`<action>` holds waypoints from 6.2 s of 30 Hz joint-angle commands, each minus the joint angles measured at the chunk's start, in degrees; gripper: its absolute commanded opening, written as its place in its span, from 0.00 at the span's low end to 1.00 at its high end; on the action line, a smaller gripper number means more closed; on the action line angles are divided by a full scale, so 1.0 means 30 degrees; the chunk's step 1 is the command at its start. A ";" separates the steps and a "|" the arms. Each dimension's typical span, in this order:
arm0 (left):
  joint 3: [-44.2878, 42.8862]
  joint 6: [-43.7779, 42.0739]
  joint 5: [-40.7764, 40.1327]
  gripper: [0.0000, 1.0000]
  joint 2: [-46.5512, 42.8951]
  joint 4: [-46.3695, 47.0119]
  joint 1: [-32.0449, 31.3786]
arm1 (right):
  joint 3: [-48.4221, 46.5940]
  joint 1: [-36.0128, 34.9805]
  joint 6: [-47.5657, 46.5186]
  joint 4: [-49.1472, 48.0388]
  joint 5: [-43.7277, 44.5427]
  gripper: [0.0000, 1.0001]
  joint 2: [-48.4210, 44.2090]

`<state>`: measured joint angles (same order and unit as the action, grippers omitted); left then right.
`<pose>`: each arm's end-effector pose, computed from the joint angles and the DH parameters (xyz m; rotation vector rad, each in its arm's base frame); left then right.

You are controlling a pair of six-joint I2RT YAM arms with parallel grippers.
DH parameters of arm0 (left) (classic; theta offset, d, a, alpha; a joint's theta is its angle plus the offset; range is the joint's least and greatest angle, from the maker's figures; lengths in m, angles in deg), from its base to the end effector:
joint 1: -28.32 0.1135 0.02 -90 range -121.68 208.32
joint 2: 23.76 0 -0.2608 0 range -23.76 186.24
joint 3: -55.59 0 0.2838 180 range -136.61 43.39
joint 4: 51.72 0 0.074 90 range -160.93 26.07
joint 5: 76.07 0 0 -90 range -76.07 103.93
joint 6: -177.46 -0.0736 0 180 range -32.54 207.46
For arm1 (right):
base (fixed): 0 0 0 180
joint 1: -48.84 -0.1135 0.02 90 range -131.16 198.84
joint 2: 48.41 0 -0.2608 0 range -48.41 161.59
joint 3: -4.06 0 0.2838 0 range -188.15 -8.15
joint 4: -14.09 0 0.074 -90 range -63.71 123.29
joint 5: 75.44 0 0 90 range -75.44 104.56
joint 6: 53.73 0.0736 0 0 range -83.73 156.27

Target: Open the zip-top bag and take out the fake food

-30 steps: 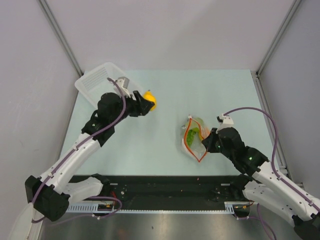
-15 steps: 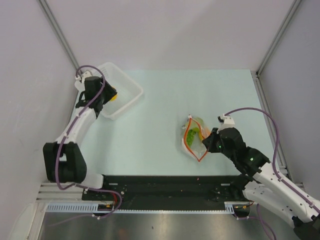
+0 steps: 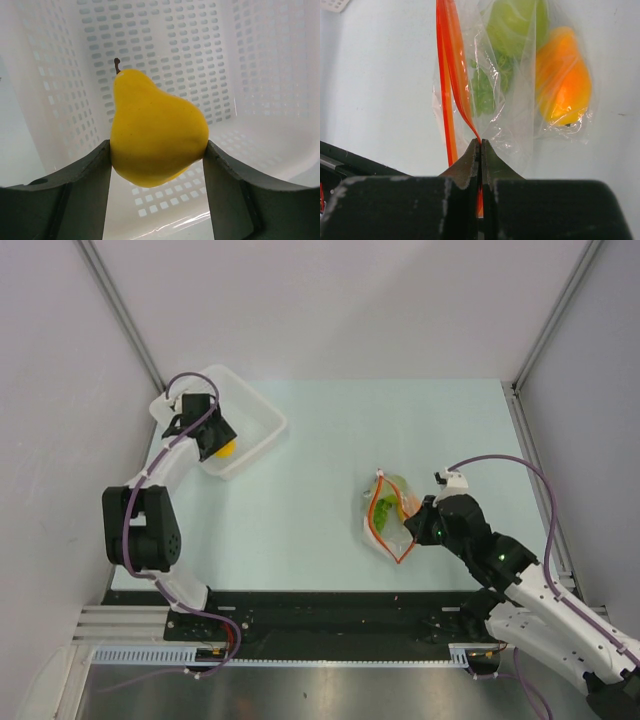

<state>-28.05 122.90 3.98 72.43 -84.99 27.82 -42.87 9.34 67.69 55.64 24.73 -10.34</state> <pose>0.4273 0.0090 0.2061 -0.7867 2.2222 -0.0999 0.1767 0.1289 0.2389 -0.0478 2.1788 0.5323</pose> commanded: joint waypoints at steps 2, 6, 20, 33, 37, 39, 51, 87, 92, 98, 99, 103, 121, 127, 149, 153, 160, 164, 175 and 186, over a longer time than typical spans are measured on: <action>0.0668 -0.0621 -0.0490 0.71 -0.1035 0.0691 -0.0012 | -0.0438 0.0102 -0.0015 -0.0522 -0.0050 0.00 0.0671; 0.0931 -0.0885 -0.0257 0.86 -0.1503 0.0750 -0.0012 | -0.0526 0.0102 0.0015 -0.0990 -0.0286 0.00 0.0817; 0.4505 -0.0827 0.4724 0.81 -0.7037 0.3620 -0.4216 | -0.0908 0.0073 0.0220 -0.1372 -0.0695 0.00 0.1550; 0.9720 -0.0096 0.4227 0.37 -1.1026 0.9152 -1.6061 | -0.1962 -0.0103 0.0893 -0.1577 -0.1486 0.00 0.1551; 0.9079 -0.0797 0.3934 0.30 -0.9886 0.9130 -1.7764 | -0.1991 -0.0278 0.1040 -0.1870 -0.1751 0.00 0.1667; 0.8288 -0.1089 0.4079 0.27 -0.8919 0.8836 -1.8291 | -0.1991 -0.0395 0.1186 -0.1900 -0.1838 0.00 0.1784; 0.4802 -0.0418 0.5723 0.13 -0.1800 0.9599 -1.9055 | -0.2342 -0.1040 0.1626 -0.2135 -0.1634 0.00 0.2371; 0.1168 -0.1970 -0.1749 0.67 0.4177 0.4706 -1.9465 | -0.1435 -0.1275 0.1773 -0.1695 -0.1047 0.00 0.1638; 0.0815 -0.1619 -0.1691 0.64 0.5495 0.4646 -1.9465 | -0.1318 -0.1275 0.1832 -0.1666 -0.1019 0.00 0.1638; 0.0580 -0.1501 -0.1517 0.39 0.5792 0.4616 -1.9465 | -0.1288 -0.1275 0.1773 -0.1607 -0.0960 0.00 0.1580; 0.0610 -0.1530 -0.1457 0.35 0.5617 0.4704 -1.9465 | -0.1230 -0.1275 0.1802 -0.1607 -0.0931 0.00 0.1580; 0.0610 -0.1880 -0.0639 0.20 0.4624 0.4704 -1.9465 | -0.1200 -0.1275 0.1686 -0.1578 -0.0844 0.00 0.1550; -0.0327 -0.1618 0.6012 0.04 -0.0857 0.5350 -1.9436 | -0.0351 -0.1099 0.0748 -0.1490 -0.0258 0.00 0.1463; -0.0211 -0.1444 0.6978 0.04 -0.2352 0.5086 -1.9290 | -0.0526 -0.1040 0.0543 -0.0963 0.0622 0.00 0.0994; -0.0563 0.4236 0.8293 0.00 -0.1237 0.6930 -1.7561 | -0.0146 -0.1304 0.0807 -0.1285 0.0093 0.00 0.1229; 0.0110 0.5791 1.0229 0.00 -0.2292 0.8424 -1.7356 | -0.0058 -0.1304 0.0748 -0.1343 0.0592 0.00 0.1316; 0.0843 0.4684 1.1346 0.00 -0.3757 0.8021 -1.7356 | -0.0467 -0.1246 0.1363 -0.0351 0.2407 0.00 0.0936; 0.1281 0.2515 1.1814 0.00 -0.3876 0.6465 -1.7356 | -0.0468 -0.1274 0.1627 0.0414 0.3990 0.00 -0.0146; 0.1257 0.0789 1.4742 0.00 -0.4638 0.8954 -1.7356 | 0.0411 -0.1128 0.2122 0.1087 0.4692 0.00 -0.0882; -0.0475 -0.6767 1.3919 0.02 -0.6804 0.2976 -1.7414 | 0.0147 -0.1128 0.3296 0.2202 0.6219 0.00 -0.1497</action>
<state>-25.91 114.05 42.86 60.34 -77.29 -24.85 -42.95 5.84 76.63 55.57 37.98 -15.15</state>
